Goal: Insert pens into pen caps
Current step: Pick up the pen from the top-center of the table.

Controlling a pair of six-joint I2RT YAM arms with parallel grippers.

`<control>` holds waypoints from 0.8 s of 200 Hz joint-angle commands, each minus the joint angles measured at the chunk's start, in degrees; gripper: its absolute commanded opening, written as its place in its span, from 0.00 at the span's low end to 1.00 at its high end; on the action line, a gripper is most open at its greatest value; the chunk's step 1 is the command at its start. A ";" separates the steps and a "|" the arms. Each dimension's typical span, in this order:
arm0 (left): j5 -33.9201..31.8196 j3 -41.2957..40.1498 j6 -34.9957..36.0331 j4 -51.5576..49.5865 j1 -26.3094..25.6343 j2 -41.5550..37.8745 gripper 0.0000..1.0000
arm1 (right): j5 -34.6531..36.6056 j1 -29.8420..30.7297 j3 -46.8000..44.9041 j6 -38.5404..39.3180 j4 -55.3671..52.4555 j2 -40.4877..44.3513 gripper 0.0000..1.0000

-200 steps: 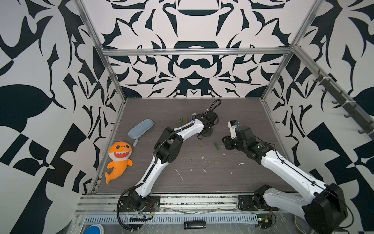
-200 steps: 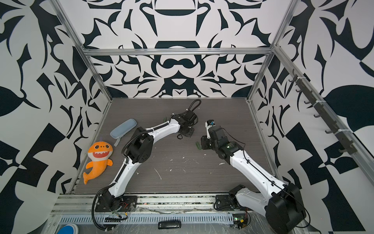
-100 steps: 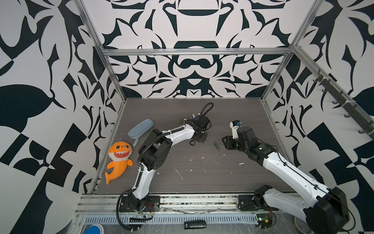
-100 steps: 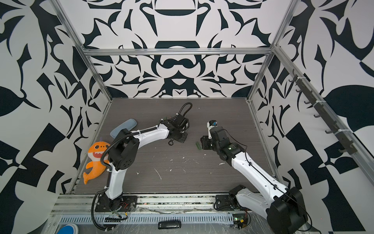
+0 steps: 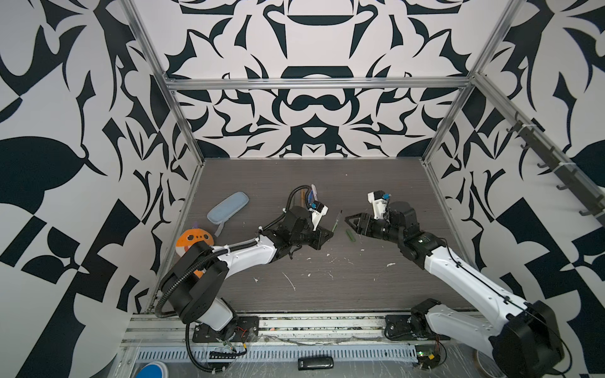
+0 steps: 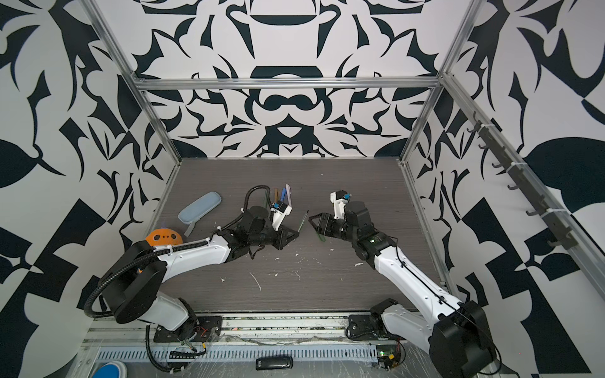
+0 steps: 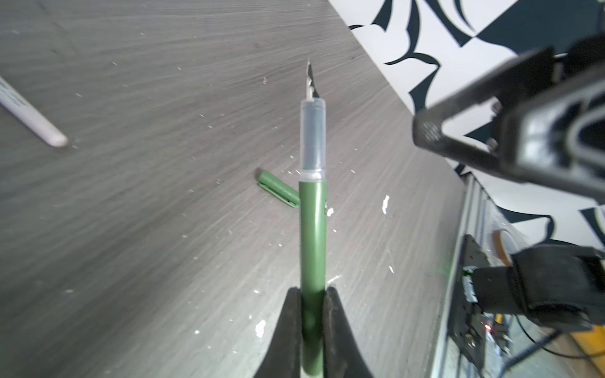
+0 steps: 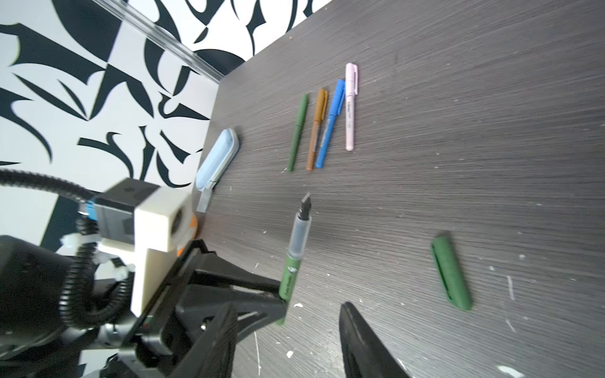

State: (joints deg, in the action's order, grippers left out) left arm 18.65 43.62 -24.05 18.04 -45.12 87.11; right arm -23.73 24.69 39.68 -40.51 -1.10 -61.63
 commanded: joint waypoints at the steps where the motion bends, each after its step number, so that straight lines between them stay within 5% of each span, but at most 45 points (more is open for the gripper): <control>1: 4.33 -0.91 -2.20 7.80 0.12 -3.25 0.00 | -3.55 1.09 -0.01 -2.18 5.33 -0.79 0.53; 39: 6.60 -1.19 -2.99 8.86 0.11 -4.65 0.00 | -2.49 2.43 0.79 -2.38 5.94 -2.92 0.51; 85: 7.59 -2.64 -2.14 8.89 0.06 -5.56 0.00 | -3.11 3.83 1.45 -3.23 9.46 -5.56 0.35; 126: 7.87 -2.71 -2.14 9.01 0.06 -5.21 0.00 | -3.43 4.35 1.54 -3.46 10.12 -6.20 0.03; 160: 9.24 -1.78 -2.14 8.24 0.12 -3.38 0.32 | -3.79 5.17 1.36 -3.15 10.03 -6.50 0.00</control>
State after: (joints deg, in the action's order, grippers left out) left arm 25.36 41.19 -25.85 25.45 -45.01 82.98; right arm -27.33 29.08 39.90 -44.45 6.87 -67.99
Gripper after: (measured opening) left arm 0.268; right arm 0.137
